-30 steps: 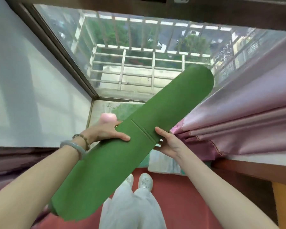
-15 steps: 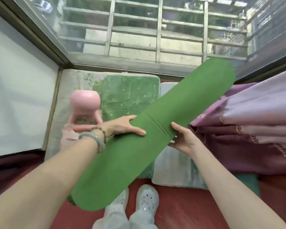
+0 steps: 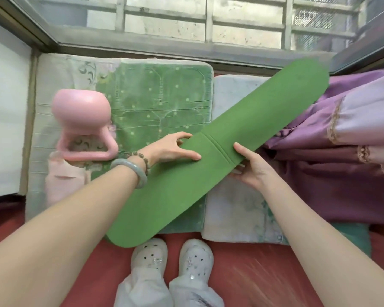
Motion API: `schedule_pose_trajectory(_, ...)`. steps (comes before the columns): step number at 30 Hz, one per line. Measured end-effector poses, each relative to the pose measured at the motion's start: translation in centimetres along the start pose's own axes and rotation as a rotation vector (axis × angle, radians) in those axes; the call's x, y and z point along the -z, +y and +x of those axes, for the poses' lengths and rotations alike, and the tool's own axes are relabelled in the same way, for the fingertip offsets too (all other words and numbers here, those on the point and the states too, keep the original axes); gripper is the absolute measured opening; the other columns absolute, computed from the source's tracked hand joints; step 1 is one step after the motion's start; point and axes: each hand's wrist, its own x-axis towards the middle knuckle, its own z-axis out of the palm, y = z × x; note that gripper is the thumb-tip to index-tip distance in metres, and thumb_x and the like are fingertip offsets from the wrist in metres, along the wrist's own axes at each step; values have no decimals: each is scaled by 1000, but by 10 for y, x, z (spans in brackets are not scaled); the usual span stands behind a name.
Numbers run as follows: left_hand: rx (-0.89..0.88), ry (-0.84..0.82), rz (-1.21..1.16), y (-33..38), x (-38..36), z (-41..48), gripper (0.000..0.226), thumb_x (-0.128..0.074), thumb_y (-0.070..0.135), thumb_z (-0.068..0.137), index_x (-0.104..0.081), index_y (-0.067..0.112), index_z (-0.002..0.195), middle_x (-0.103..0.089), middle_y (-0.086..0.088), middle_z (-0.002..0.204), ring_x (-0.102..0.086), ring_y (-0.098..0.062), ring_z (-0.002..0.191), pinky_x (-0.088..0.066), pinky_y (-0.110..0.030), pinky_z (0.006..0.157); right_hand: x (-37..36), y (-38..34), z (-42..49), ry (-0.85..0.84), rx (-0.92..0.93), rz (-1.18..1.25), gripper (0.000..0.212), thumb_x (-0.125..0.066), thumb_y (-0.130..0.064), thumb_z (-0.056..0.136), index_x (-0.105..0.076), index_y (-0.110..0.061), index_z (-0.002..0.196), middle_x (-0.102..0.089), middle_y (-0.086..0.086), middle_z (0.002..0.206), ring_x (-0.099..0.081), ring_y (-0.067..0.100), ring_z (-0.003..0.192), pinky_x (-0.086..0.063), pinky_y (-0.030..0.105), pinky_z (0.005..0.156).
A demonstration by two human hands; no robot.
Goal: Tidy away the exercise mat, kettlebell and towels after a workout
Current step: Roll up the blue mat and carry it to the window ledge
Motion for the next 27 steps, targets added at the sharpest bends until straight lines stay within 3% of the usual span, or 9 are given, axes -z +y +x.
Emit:
schedule_pose_trajectory(2, -15, 22, -9, -1, 0, -2, 78, -75, 49, 71, -39, 31, 139, -43, -6, 143, -41, -15, 128, -30, -24, 101, -6, -1, -2, 33, 6, -23, 60, -78, -25, 63, -57, -16, 119, -66, 7, 108, -62, 22, 91, -49, 52, 91)
schedule_pose_trajectory(5, -29, 48, -47, 0, 4, -8, 67, -66, 49, 80, -39, 30, 139, -43, -5, 142, -43, -12, 123, -30, -23, 100, -18, -7, -9, 80, 50, -17, 65, -78, -26, 70, -49, -20, 128, -61, 5, 121, -60, 23, 103, -55, 48, 68)
schedule_pose_trajectory(9, -41, 46, -64, 9, 14, -30, 63, -52, 58, 87, -38, 28, 141, -46, 0, 141, -44, -11, 123, -29, -24, 101, -34, -13, -24, 131, 57, 91, 81, -79, -25, 70, -31, -24, 136, -58, 3, 123, -59, 20, 100, -52, 55, 74)
schedule_pose_trajectory(13, -79, 100, -22, 25, 26, -55, 54, -40, 51, 95, -42, 21, 139, -43, 6, 141, -38, -6, 128, -22, -18, 99, -36, -15, -40, 112, 57, 130, 125, -81, -39, 55, 5, -35, 147, -40, -6, 144, -47, 20, 121, -35, 69, 93)
schedule_pose_trajectory(15, -79, 125, 14, 28, 35, -63, 57, -38, 54, 94, -40, 20, 140, -42, 6, 143, -38, -7, 129, -23, -20, 102, -36, -12, -44, 115, 30, 139, 121, -79, -44, 60, 4, -35, 147, -34, -7, 148, -42, 20, 127, -32, 68, 96)
schedule_pose_trajectory(19, -96, 230, 161, 25, 48, -73, 63, -45, 55, 92, -36, 19, 142, -41, 0, 146, -41, -16, 131, -31, -29, 106, -35, -6, -47, 174, 3, 182, 92, -70, -37, 79, -8, -35, 147, -28, -3, 151, -32, 23, 134, -31, 66, 98)
schedule_pose_trajectory(23, -151, 399, 353, 22, 50, -79, 61, -56, 41, 90, -35, 17, 142, -46, -5, 143, -45, -23, 128, -36, -37, 105, -40, -2, -49, 256, 11, 174, 87, -63, -28, 86, -3, -34, 148, -14, -2, 156, -17, 28, 141, -32, 63, 101)
schedule_pose_trajectory(27, -78, 507, 514, 19, 48, -88, 67, -58, 36, 86, -29, 17, 144, -44, -10, 142, -43, -32, 127, -35, -45, 103, -44, 1, -59, 302, 23, 113, 83, -60, -25, 88, -5, -29, 149, -14, 1, 156, -18, 28, 140, -30, 59, 103)
